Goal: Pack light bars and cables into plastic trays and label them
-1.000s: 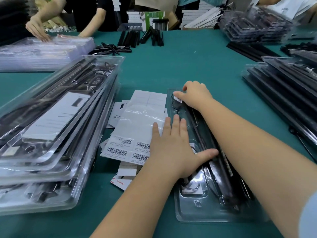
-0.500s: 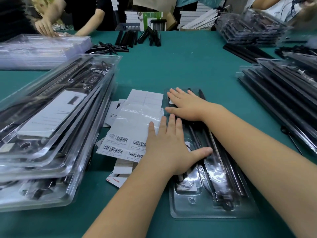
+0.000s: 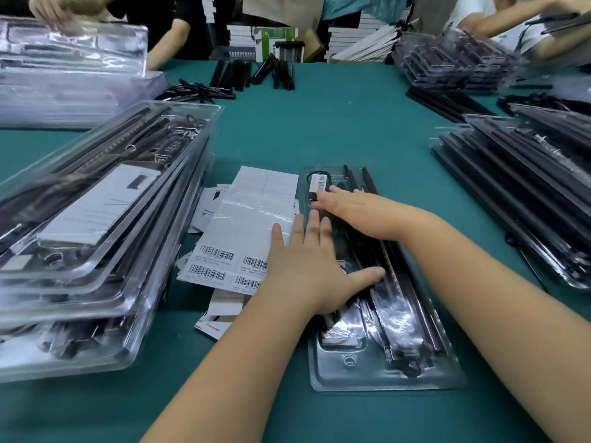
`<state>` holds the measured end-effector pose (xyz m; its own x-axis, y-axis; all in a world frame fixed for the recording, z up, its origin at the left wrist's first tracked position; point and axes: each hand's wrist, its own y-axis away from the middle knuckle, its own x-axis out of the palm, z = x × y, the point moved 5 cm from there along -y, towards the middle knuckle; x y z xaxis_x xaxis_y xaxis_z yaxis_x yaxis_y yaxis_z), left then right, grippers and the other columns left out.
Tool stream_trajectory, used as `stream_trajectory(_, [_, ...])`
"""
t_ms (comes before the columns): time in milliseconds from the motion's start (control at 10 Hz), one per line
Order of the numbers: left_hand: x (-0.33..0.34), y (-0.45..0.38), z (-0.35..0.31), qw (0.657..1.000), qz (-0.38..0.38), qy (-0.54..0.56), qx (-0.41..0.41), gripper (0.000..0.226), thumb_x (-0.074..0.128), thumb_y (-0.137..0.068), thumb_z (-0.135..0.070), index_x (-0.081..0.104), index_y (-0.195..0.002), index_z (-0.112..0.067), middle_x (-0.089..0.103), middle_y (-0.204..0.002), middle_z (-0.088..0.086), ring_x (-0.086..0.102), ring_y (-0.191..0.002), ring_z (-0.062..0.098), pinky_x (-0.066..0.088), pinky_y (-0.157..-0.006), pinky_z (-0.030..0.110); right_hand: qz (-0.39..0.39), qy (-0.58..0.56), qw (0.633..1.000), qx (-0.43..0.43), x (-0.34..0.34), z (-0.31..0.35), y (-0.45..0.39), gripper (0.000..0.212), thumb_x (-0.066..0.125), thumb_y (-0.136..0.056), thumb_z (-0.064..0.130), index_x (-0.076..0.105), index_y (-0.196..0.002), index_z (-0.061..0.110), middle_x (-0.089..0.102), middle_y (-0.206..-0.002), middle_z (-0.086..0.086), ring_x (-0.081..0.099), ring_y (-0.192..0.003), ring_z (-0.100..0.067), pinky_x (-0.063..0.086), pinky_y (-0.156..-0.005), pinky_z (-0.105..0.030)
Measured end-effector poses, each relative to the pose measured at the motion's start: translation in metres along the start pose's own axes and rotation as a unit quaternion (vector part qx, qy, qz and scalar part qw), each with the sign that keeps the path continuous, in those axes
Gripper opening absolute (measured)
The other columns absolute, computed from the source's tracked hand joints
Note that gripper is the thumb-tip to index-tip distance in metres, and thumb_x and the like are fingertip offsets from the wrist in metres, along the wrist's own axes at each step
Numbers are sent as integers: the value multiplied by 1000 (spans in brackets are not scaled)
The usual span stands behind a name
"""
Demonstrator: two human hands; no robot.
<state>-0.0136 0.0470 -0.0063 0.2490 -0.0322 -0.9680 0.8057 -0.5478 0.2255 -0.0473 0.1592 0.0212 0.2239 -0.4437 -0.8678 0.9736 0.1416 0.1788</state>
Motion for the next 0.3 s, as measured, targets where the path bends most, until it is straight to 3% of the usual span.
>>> stream_trajectory(100, [-1,1,-1,1000,5,7,3,111,15,-72,-89,-16,-150,-17,-22,-158,1,-22,-144,19,-16,-114,50,-5,-28,1000,10,-9,10,26,39,46,-93,48,55,-129,35,47,-139,16,36,-130,-2,22,-94,-12])
stream_trajectory(200, [-2,1,0,1000,3,5,4,110,13,-71,-89,-15,-151,-19,-22,-158,2,-23,-144,19,-15,-114,50,4,-32,999,-31,-13,21,60,29,55,-89,42,63,-116,38,63,-116,22,54,-105,5,38,-94,-17])
stream_trajectory(300, [-2,2,0,1000,0,11,1,113,10,-68,-90,-16,-150,-17,-22,-158,1,-23,-144,19,-14,-113,50,-100,-196,972,-85,-33,25,104,12,61,-89,33,72,-94,32,73,-90,11,66,-88,-4,50,-87,-24])
